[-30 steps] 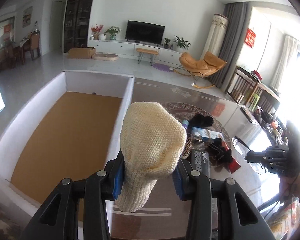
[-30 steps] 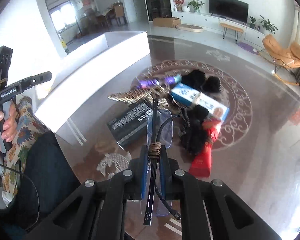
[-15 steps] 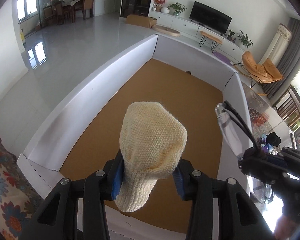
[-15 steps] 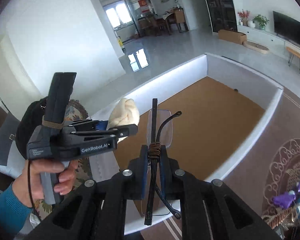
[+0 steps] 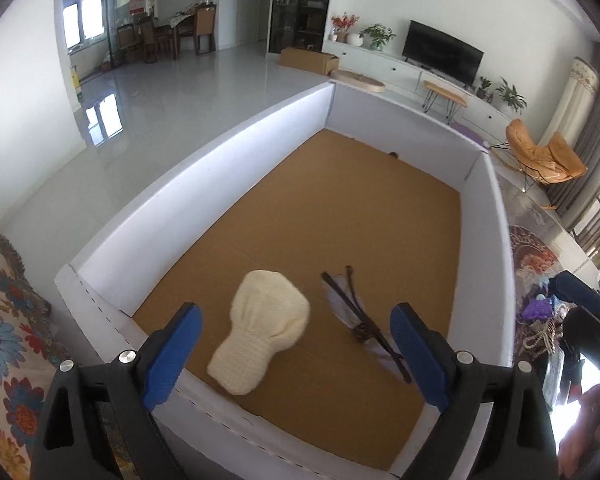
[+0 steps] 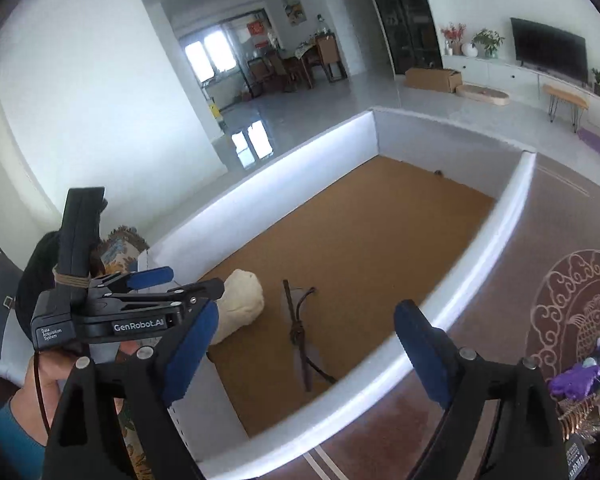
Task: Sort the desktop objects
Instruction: 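Carry the cap and eyeglasses into the white bin and open both tools, then move the left tool over the black soap box and lower toward it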
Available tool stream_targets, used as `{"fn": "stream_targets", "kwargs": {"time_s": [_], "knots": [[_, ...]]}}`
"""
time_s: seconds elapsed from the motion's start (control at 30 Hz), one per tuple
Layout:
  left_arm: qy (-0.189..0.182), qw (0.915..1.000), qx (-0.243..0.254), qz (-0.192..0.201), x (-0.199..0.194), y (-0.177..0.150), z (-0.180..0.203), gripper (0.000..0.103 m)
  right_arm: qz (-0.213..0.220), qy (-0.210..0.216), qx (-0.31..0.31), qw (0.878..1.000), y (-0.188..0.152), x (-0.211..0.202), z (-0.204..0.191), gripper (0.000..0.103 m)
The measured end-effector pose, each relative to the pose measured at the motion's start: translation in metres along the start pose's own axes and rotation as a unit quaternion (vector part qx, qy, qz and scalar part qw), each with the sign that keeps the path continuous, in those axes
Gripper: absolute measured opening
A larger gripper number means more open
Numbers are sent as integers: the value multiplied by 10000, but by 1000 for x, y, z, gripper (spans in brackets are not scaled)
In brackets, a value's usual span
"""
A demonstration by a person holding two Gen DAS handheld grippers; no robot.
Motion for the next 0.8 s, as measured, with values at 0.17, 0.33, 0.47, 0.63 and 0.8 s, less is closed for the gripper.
{"fn": "stream_targets", "kwargs": {"time_s": [0.17, 0.33, 0.47, 0.63, 0.8], "knots": [[-981, 9921, 721, 291, -56, -26, 90, 96, 832, -1130, -100, 9901, -63, -99, 70, 99], [-1915, 9703, 1436, 338, -82, -70, 191, 103, 691, -2492, 365, 9653, -161, -197, 158, 99], [-1828, 9663, 1809, -88, -43, -111, 253, 103, 58, -3217, 591, 9450, -220, -239, 202, 99], [-1529, 9640, 2128, -450, -3, -152, 291, 103, -601, -3230, 924, 9400, -255, -256, 227, 99], [-1397, 9605, 2355, -496, 2, -172, 307, 103, -611, -2977, 1223, 9448, -255, -252, 243, 103]]}}
Point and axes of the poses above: each gripper's, at about its wrist camera, not at the fingertips, and x roughly the way its jaws point, z to its right, y to its top, the point moved 5 cm from there along x, roughly the way its jaws point, and after that the axes turned 7 degrees about y, right-handed, at the moved point
